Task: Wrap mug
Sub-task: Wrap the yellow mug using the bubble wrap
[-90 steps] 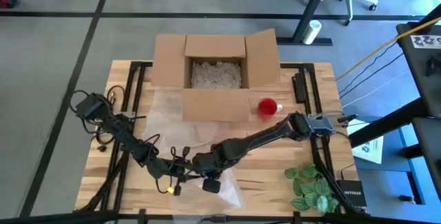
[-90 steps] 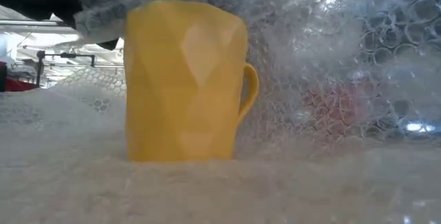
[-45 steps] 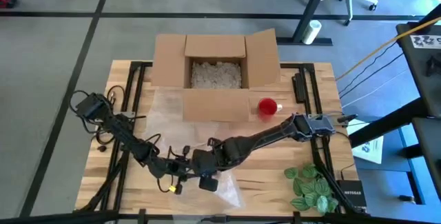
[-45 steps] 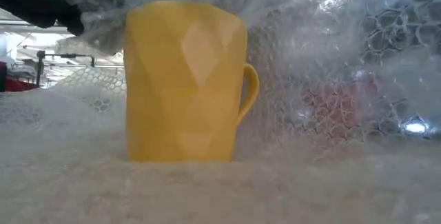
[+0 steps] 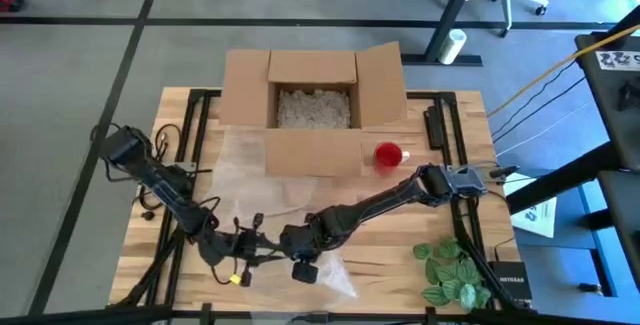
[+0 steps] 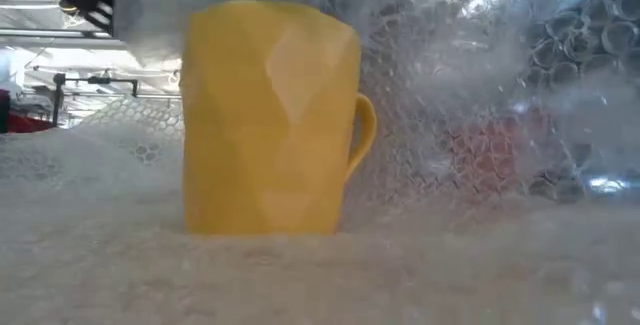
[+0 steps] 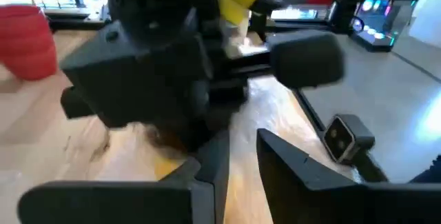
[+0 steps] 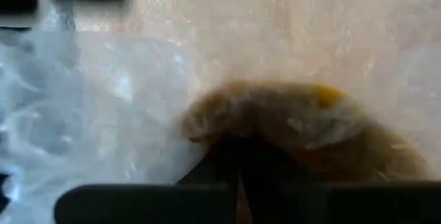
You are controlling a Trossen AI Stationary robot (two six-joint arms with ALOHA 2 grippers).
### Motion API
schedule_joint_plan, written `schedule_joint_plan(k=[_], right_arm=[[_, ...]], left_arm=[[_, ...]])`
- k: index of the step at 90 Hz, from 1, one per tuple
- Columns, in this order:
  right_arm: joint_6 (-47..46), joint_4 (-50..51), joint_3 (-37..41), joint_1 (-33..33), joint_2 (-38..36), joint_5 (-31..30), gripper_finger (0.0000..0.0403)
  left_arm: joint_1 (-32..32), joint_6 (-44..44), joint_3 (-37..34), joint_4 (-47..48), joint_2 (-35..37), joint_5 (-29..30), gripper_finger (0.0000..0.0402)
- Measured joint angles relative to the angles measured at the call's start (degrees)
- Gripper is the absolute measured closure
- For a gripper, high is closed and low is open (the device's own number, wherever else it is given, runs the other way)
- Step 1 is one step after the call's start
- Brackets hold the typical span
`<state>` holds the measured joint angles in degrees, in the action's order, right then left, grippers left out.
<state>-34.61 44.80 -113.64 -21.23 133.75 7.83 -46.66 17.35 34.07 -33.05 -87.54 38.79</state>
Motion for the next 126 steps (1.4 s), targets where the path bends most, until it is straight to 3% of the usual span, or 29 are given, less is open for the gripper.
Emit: schedule_joint_plan(k=[11,36,54,76,110,126], right_arm=[[0.2,-1.7,0.8,0.0,0.0,0.4,0.0403],[0.2,-5.0,0.9,0.6,0.2,0.4,0.0403],[0.2,-7.4,0.9,0.6,0.3,0.3,0.0403],[-0.2,-7.5,0.8,0.7,0.2,-0.7,0.0403],[-0.3,7.4,-8.5,0.6,-0.1,-3.3,0.0403],[-1.1,21.5,-17.2,-0.7,-0.1,-6.3,0.0403]], left_arm=[[-1.6,4.7,0.0,2.2,-0.4,0.0,0.0345],[0.2,1.2,0.0,-2.4,-1.1,-0.4,0.0345],[3.5,1.2,0.0,-2.7,-1.1,-7.3,0.0345],[4.8,1.1,0.0,-3.2,-2.3,-8.6,0.0345],[7.2,1.4,0.1,-10.9,-8.8,-8.7,0.0345],[7.7,0.7,0.1,-10.6,-8.8,-8.8,0.0345]])
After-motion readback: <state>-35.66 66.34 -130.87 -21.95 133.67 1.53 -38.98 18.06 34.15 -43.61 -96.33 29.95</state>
